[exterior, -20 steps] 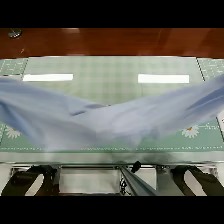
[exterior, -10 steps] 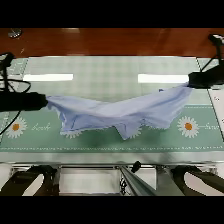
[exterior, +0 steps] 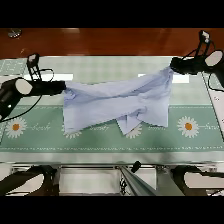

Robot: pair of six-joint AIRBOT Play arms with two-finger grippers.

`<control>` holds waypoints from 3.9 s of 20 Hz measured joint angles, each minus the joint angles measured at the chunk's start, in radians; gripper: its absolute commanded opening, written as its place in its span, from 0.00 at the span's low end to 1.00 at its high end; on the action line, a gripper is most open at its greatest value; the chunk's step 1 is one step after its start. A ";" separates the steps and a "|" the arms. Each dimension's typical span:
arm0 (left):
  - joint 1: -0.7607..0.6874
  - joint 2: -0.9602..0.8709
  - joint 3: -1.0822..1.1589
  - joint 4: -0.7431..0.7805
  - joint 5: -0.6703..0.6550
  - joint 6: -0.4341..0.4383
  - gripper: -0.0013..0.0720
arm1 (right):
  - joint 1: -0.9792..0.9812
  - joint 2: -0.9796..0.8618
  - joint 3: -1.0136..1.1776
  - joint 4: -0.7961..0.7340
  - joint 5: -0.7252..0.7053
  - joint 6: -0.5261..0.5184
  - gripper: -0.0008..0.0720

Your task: Fold the shirts.

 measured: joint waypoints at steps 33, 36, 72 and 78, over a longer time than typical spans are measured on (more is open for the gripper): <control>0.200 0.116 -0.472 -0.441 -0.288 0.099 0.18 | -0.243 0.043 -0.053 -0.057 0.504 -0.283 0.86; 0.187 0.092 -0.474 -0.475 -0.206 0.079 0.05 | -0.243 0.043 -0.053 -0.052 0.488 -0.285 0.86; 0.226 0.569 0.477 -0.468 -0.076 0.288 0.04 | -0.223 0.498 0.296 0.500 0.167 -0.383 0.05; 0.226 0.695 0.771 -0.414 -0.042 0.294 0.04 | -0.224 0.811 0.358 0.432 0.134 -0.269 0.05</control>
